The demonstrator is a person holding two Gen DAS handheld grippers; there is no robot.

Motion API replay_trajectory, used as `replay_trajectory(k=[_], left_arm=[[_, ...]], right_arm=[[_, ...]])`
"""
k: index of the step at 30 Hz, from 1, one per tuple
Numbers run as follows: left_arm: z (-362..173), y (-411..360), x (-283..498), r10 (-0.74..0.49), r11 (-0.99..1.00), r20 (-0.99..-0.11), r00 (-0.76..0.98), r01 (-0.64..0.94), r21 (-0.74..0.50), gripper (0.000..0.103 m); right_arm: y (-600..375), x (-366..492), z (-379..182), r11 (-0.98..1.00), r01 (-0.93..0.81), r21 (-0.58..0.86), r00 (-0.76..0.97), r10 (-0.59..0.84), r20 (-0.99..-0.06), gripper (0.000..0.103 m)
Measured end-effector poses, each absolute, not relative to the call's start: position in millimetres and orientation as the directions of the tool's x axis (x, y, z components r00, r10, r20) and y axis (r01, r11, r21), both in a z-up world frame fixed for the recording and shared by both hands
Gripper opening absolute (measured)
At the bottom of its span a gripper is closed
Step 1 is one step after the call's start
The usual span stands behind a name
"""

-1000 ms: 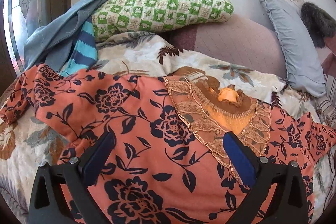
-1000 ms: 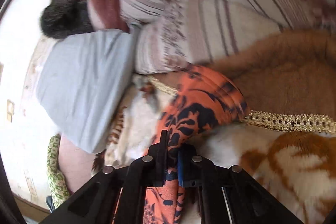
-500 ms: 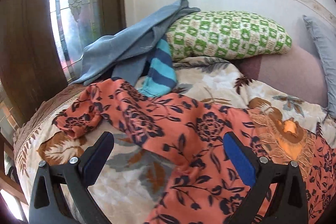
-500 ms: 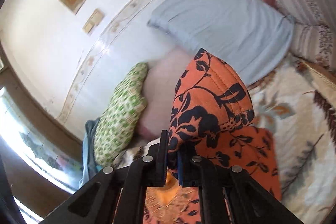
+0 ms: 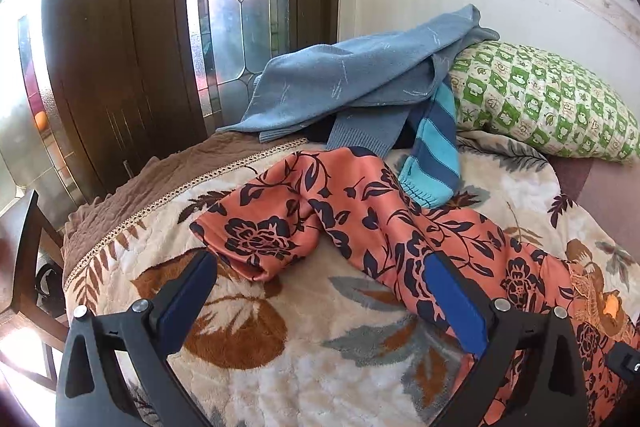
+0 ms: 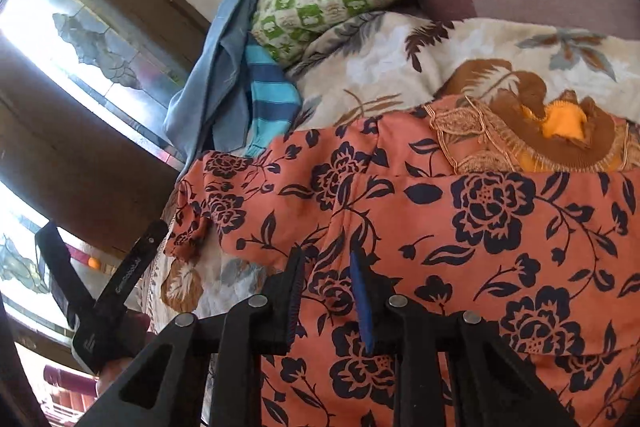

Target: Fold small clothes

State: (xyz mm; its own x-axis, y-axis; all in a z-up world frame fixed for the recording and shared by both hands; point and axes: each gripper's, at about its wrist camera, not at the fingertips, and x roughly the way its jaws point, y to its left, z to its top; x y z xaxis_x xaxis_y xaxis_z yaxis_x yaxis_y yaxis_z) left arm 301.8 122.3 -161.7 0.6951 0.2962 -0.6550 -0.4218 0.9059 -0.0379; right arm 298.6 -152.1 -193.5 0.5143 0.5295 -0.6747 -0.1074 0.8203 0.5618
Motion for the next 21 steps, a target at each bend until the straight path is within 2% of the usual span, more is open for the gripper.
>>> replay_trajectory(k=[6,9,14,17,21], left_arm=[[-161,106,305,0.206,0.931,-0.664,0.719,-0.353,-0.093,0.103],[-160,87,304,0.118,0.959,-0.655,0.746,-0.256,-0.12,0.103],[-163,61,308,0.14,0.973,-0.654,0.743,-0.226,-0.05,0.103],[-169,55,313,0.155,0.971,-0.67,0.726,-0.237,-0.033,0.103],[-173,62,319,0.191,0.963,-0.682,0.706,-0.268,-0.007,0.103]], right_arm=[[-226,283,-173,0.873,0.032,0.487,0.624,0.364,-0.692,0.025],[-294,260,-170,0.842,0.151,0.517,0.677,0.293,-0.676,0.025],[-402,222,-185,0.666,0.31,0.678,0.782,0.227,-0.581,0.025],[-437,221,-214,0.571,0.379,0.728,0.782,0.223,-0.582,0.025],[-453,234,-294,0.472,0.541,0.696,0.651,0.289,-0.702,0.025]])
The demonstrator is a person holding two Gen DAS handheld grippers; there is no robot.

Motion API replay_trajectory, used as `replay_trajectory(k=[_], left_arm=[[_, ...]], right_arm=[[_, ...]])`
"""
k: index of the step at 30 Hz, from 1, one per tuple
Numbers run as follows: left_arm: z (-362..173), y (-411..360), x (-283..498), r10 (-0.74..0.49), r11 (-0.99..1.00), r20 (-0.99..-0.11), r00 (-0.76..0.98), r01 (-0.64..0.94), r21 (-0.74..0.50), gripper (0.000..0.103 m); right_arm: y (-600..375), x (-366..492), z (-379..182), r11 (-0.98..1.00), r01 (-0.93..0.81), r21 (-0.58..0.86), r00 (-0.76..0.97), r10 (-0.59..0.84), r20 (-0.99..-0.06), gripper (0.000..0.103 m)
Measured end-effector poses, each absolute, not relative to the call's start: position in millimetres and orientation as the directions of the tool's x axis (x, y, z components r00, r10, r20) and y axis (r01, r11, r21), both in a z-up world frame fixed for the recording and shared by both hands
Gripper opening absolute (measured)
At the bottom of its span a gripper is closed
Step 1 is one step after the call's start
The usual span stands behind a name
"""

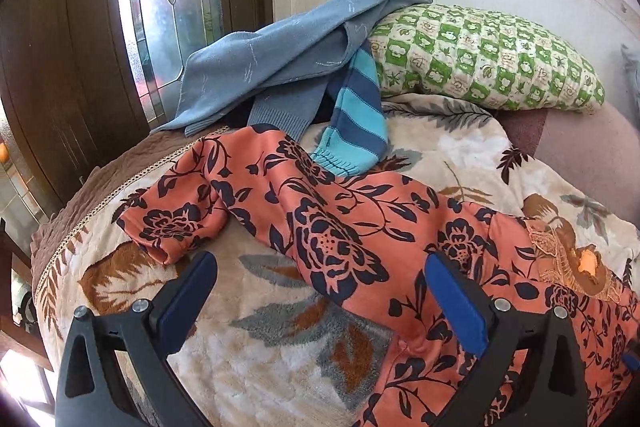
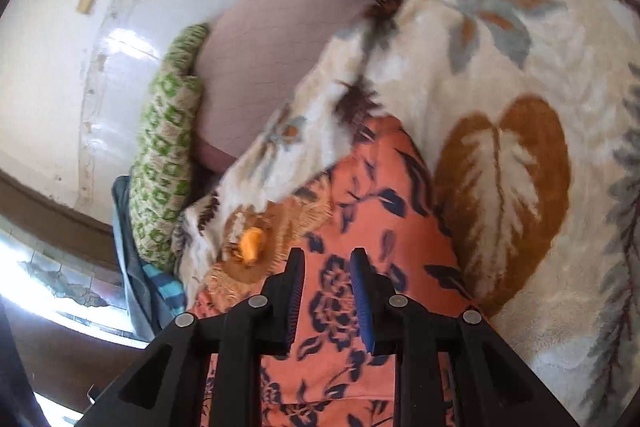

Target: Fold small clothes

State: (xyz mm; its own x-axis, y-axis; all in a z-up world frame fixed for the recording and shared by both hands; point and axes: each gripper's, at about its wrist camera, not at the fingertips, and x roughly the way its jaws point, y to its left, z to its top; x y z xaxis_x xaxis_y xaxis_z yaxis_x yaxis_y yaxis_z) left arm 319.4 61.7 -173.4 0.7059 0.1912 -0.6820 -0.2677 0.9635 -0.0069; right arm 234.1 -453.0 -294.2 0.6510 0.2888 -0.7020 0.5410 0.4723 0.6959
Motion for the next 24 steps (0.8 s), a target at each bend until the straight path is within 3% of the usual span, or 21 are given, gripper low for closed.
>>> replay_trajectory(k=[5,10,13,18,24], left_arm=[[-179,111,324,0.298,0.909,-0.706,0.643,-0.416,0.005,0.103],[-185,178,313,0.357,0.8,-0.742,0.567,-0.595,-0.07,0.103],[-194,207,307,0.262,0.746,-0.774,0.577,-0.63,-0.217,0.103],[-214,228,313,-0.002,0.637,-0.735,0.678,-0.565,-0.524,0.103],[-222,258,317,-0.037,0.519,-0.67,0.741,-0.559,-0.647,0.103]], right_arm=[[-441,220,-283,0.549,0.428,0.717,0.687,0.317,-0.653,0.026],[-420,182,-253,0.693,0.247,0.677,0.722,0.334,-0.606,0.026],[-412,184,-250,0.658,0.22,0.72,0.709,0.4,-0.581,0.028],[-383,198,-241,0.704,0.131,0.698,0.668,0.458,-0.587,0.027],[-367,208,-258,0.741,0.123,0.66,0.595,0.477,-0.647,0.027]])
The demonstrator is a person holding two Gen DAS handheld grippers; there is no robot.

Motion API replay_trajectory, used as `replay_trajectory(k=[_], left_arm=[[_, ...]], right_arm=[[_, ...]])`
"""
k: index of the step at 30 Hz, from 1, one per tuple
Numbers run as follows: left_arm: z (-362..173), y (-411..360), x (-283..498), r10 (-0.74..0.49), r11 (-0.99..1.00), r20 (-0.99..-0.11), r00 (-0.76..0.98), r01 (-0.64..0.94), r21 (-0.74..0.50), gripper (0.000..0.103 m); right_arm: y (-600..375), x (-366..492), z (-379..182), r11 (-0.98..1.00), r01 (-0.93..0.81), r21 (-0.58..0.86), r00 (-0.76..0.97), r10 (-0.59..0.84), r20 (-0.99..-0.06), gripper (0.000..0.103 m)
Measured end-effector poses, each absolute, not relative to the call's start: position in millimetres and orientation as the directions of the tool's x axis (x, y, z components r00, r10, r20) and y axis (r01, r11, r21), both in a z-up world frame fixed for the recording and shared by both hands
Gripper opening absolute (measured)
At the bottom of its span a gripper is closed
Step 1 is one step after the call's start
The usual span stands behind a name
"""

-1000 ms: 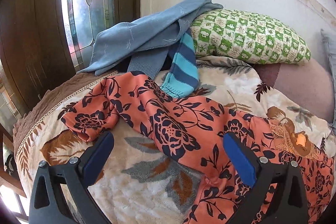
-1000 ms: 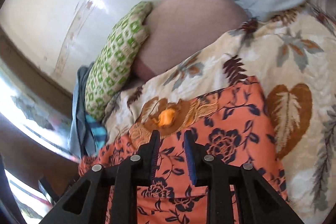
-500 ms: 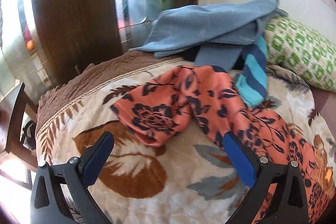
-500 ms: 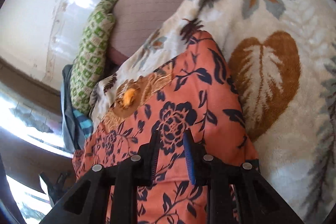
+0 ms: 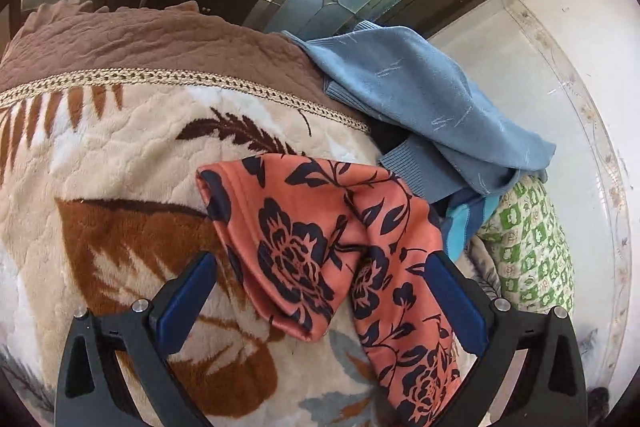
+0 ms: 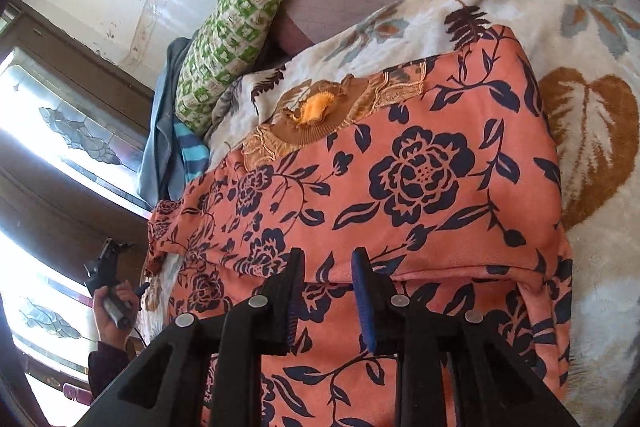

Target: Fold small clothes

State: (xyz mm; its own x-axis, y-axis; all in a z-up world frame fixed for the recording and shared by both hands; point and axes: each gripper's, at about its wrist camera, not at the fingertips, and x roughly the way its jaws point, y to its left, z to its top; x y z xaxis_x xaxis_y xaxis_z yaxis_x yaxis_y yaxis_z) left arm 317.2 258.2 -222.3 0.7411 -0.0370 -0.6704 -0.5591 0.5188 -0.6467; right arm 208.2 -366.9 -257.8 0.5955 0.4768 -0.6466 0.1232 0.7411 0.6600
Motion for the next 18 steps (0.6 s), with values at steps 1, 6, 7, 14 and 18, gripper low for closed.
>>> replay_trajectory(k=[1,6,7,14,18], left_arm=[[-222,261,320,-0.061,0.52,-0.67,0.74,-0.549,-0.654,0.103],[-228,255,323,-0.182,0.483,-0.648,0.739,-0.507,-0.714,0.103],[-230,249,326,-0.214,0.485,-0.651,0.729,-0.499,-0.718,0.103],[-226,209,354,-0.287,0.57,-0.631,0.72,-0.401,-0.717,0.103],[-205,218,346,-0.256,0.497,-0.506,0.824,-0.337,-0.8,0.102]], right_arm=[[-366,211,-260,0.741,0.127,0.659,0.59,0.478,-0.651,0.027],[-358,224,-269,0.756,0.133,0.641,0.555,0.479,-0.68,0.027],[-356,226,-271,0.758,0.136,0.638,0.549,0.478,-0.686,0.027],[-347,230,-278,0.767,0.138,0.627,0.52,0.482,-0.705,0.027],[-349,229,-276,0.758,0.139,0.637,0.52,0.492,-0.699,0.027]])
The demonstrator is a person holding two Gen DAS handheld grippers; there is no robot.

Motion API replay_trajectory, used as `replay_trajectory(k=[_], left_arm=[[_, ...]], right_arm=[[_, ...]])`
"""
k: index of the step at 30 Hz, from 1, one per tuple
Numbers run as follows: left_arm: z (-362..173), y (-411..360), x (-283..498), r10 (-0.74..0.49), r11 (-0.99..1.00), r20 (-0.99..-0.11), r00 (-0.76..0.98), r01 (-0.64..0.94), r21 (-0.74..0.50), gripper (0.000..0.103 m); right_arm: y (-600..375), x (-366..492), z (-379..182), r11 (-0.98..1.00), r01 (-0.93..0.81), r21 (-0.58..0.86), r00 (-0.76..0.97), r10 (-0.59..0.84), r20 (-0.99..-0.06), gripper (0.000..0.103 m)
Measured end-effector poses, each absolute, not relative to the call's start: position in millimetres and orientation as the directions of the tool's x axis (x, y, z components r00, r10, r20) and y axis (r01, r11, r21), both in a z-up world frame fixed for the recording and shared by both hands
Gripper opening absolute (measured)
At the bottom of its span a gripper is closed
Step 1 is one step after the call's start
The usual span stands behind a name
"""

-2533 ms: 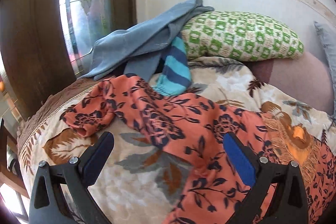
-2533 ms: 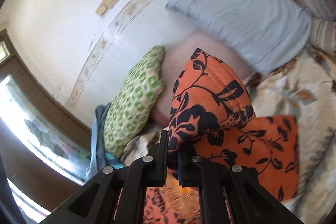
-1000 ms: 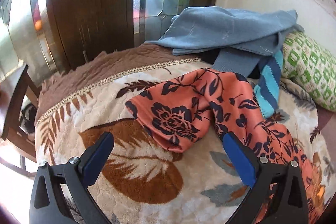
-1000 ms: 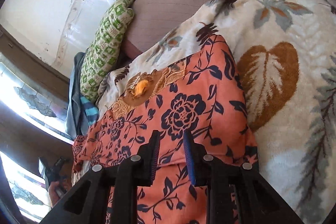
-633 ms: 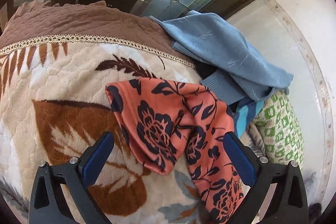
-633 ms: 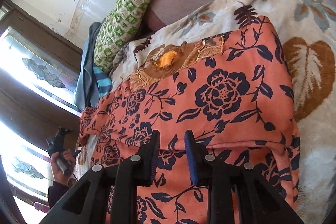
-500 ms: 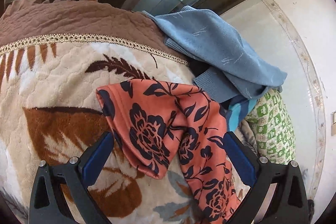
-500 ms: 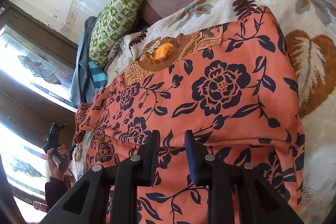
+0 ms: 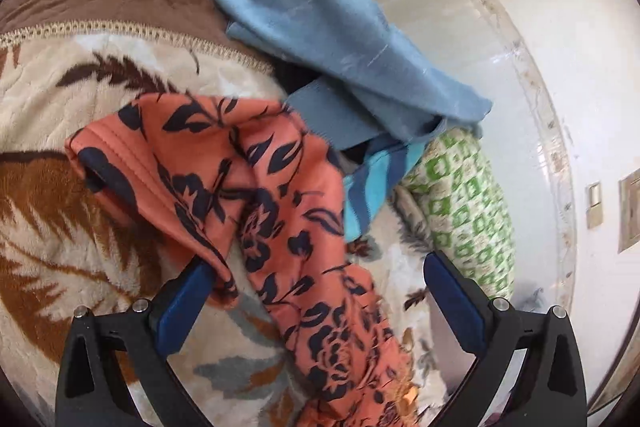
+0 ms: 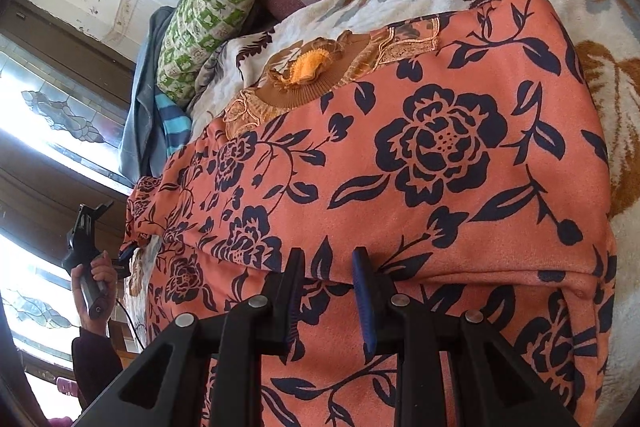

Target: Fold small clothes

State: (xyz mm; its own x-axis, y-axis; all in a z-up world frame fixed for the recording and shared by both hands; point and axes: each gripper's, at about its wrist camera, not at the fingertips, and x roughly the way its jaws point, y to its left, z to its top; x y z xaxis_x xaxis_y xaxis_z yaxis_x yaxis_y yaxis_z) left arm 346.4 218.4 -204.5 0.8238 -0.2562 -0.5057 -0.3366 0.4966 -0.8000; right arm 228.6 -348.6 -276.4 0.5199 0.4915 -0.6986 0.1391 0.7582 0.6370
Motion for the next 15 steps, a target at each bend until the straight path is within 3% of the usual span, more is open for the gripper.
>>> replay_trajectory(k=[5,10,12,15], left_arm=[[-179,228,354,-0.133,0.615,-0.513,0.848,-0.335,-0.714,0.102],[-200,249,369,-0.193,0.506,-0.523,0.83,-0.372,-0.778,0.102],[-186,254,351,-0.082,0.509,-0.497,0.864,-0.393,-0.766,0.102],[-153,250,327,0.153,0.625,-0.46,0.875,-0.446,-0.641,0.102]], right_arm=[[-348,229,-279,0.756,0.141,0.639,0.513,0.496,-0.701,0.027],[-346,231,-280,0.76,0.145,0.633,0.513,0.489,-0.705,0.027],[-345,233,-281,0.764,0.144,0.629,0.514,0.485,-0.707,0.027],[-342,236,-281,0.77,0.147,0.621,0.515,0.476,-0.713,0.027]])
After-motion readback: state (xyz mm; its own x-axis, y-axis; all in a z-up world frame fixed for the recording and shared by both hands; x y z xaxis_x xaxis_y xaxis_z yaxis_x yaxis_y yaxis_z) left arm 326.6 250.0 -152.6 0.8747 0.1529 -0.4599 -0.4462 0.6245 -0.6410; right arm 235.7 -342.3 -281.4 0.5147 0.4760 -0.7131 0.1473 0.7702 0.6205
